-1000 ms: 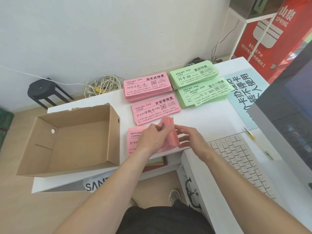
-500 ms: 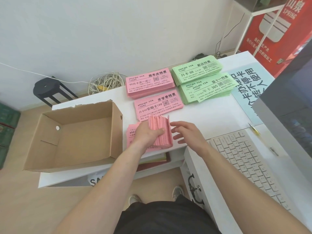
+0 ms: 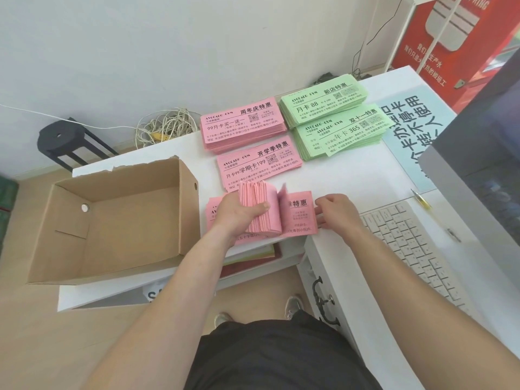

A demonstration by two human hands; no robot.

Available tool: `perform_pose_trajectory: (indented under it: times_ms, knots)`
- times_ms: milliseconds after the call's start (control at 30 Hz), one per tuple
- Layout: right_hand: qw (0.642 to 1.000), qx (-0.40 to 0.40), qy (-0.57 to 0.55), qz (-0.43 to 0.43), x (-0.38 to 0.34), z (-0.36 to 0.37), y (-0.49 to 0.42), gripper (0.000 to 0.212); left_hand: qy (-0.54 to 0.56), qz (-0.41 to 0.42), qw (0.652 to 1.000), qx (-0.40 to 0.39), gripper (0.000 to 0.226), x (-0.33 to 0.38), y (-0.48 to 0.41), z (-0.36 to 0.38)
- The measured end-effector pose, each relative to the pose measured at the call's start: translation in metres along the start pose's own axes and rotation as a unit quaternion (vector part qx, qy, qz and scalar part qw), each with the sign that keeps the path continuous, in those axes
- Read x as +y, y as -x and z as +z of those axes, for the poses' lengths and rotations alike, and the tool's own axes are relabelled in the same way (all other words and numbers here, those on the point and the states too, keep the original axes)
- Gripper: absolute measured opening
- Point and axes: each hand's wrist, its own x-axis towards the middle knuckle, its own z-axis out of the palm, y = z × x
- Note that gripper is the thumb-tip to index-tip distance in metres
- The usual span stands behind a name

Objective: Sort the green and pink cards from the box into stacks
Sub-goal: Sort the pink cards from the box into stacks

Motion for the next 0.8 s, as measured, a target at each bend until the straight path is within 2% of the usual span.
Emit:
perform_pose_trajectory:
  times_ms: [233, 567, 667, 767, 800]
  knots:
    - [1.000, 0.012, 0.012, -0.003, -0.0022, 0.0006, 0.0061, 0.023, 0.017, 0.002, 1.000, -0.002, 0.032, -0.0033, -0.0018, -0.0022]
    - [0.999, 0.012, 0.036, -0.012, -0.0046, 0.0017, 0.0061, 0.024, -0.009, -0.012, 1.000, -0.001, 0.047, -0.0020, -0.0011, -0.0001]
    - [0.999, 0.006, 0.040, -0.020, -0.0044, 0.0015, 0.0050, 0.024, -0.016, -0.017, 1.000, 0.000, 0.064, -0.0019, -0.0010, 0.0005]
    - [0.999, 0.007, 0.040, -0.025, -0.0052, 0.0015, 0.0047, 0.018, -0.017, -0.025, 1.000, -0.004, 0.096, -0.0077, -0.0067, -0.0013]
    - [0.999, 0.008, 0.038, -0.026, -0.0046, 0.0018, 0.0040, 0.018, -0.012, -0.022, 1.000, -0.006, 0.089, -0.0053, -0.0056, -0.0007]
